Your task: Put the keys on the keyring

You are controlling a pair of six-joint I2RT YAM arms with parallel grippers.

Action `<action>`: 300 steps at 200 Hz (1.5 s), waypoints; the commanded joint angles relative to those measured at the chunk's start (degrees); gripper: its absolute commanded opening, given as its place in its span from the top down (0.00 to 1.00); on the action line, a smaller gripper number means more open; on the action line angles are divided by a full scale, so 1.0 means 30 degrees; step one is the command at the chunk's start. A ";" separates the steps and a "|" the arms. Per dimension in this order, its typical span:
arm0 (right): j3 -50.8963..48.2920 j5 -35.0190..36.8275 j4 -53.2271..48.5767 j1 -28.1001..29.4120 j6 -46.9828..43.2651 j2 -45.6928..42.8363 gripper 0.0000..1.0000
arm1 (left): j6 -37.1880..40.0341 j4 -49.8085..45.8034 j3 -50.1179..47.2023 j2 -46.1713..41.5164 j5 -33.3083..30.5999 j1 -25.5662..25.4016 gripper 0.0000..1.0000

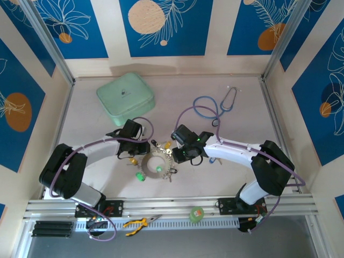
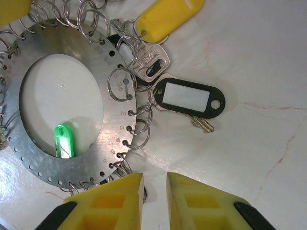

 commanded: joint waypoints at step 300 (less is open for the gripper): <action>0.0465 -0.0242 -0.0492 0.0039 -0.0105 -0.0134 0.79 | 0.1615 0.0367 0.1008 0.1272 0.1316 0.0077 0.86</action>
